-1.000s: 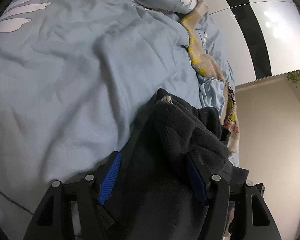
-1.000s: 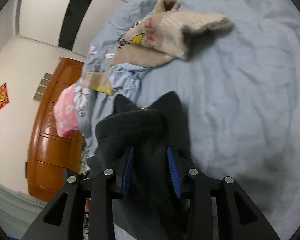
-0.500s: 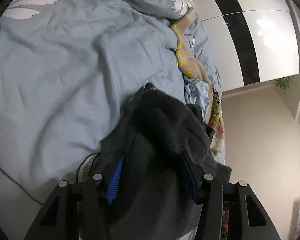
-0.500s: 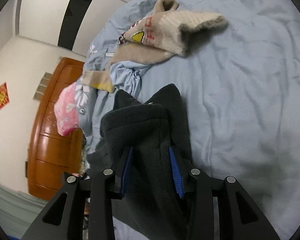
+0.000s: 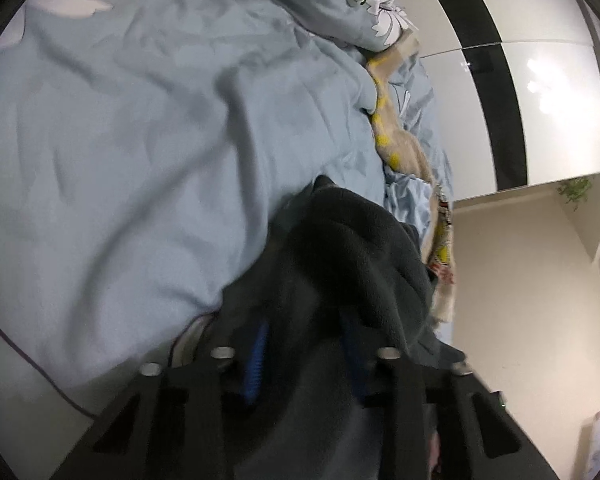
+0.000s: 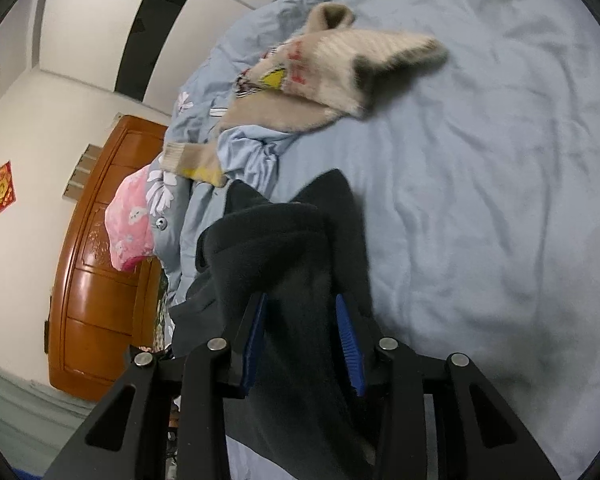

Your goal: Fold clothes

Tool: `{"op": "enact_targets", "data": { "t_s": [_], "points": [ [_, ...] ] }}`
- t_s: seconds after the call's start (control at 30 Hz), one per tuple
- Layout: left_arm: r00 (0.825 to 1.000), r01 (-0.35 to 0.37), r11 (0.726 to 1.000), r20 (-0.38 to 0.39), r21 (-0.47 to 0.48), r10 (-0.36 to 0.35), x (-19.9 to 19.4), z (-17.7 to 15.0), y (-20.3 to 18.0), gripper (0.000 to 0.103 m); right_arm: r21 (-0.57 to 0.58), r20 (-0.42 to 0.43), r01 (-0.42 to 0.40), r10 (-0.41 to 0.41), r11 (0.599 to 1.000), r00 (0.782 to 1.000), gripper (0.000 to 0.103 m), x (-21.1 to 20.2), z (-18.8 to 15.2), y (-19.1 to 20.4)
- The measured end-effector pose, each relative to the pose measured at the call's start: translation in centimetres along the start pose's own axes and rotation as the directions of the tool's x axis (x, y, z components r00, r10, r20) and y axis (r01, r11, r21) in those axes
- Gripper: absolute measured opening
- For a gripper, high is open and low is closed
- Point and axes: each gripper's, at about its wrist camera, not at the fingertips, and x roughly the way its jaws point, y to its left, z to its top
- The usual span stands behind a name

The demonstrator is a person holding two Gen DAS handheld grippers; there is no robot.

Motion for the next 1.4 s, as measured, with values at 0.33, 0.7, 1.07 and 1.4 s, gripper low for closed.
{"op": "enact_targets", "data": {
  "t_s": [0.33, 0.7, 1.07, 1.4],
  "points": [
    [0.99, -0.023, 0.984, 0.138, 0.179, -0.002, -4.5, 0.2, -4.4, 0.009, -0.083, 0.061, -0.015, 0.02, 0.996, 0.998, 0.008, -2.6, 1.2, 2.5],
    [0.965, -0.033, 0.912, 0.251, 0.409, -0.077, -6.5, 4.5, -12.3, 0.009, -0.207, 0.24, -0.063, 0.113, 0.976, 0.964, 0.008, -6.1, 6.2, 6.5],
    [0.985, -0.135, 0.973, 0.128, 0.188, 0.113, 1.6, 6.3, -3.1, 0.01, 0.112, 0.068, 0.047, -0.055, 0.993, 0.996, 0.008, 3.3, 5.4, -4.1],
    [0.978, -0.18, 0.949, 0.149, 0.258, 0.145, 0.8, 5.8, -4.9, 0.01, 0.04, 0.098, 0.07, -0.073, 0.997, 0.992, 0.007, 3.1, 6.4, -2.6]
  ]
}}
